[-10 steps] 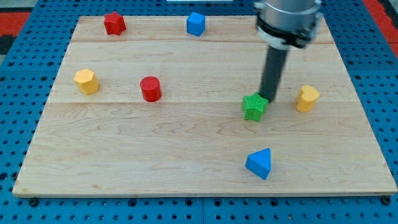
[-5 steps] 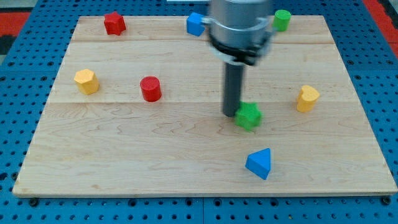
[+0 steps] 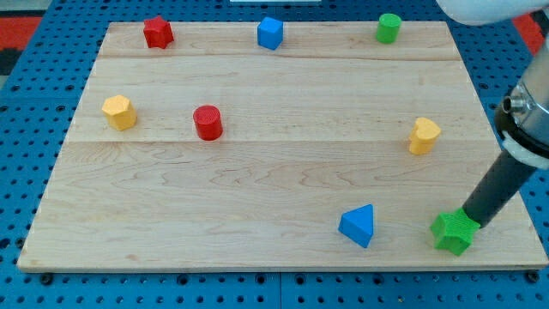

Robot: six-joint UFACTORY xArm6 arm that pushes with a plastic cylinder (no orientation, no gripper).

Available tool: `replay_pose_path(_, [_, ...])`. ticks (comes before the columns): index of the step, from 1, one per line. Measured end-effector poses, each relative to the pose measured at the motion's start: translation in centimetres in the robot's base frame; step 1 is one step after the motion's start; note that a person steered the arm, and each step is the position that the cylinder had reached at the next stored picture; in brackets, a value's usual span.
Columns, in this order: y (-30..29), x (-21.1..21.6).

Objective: Move the green star close to the blue triangle

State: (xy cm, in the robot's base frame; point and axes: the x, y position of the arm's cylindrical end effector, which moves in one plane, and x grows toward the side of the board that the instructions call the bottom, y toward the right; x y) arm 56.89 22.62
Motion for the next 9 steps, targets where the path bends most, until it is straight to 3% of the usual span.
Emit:
replay_pose_path(1, [-3.9,-0.5])
replay_pose_path(2, [-3.0,-2.8])
replay_pose_path(3, [3.3,-3.8])
replay_pose_path(4, [8.8,-0.5])
replay_pose_path(5, [9.5,4.6])
replay_pose_path(9, [-3.2,5.0])
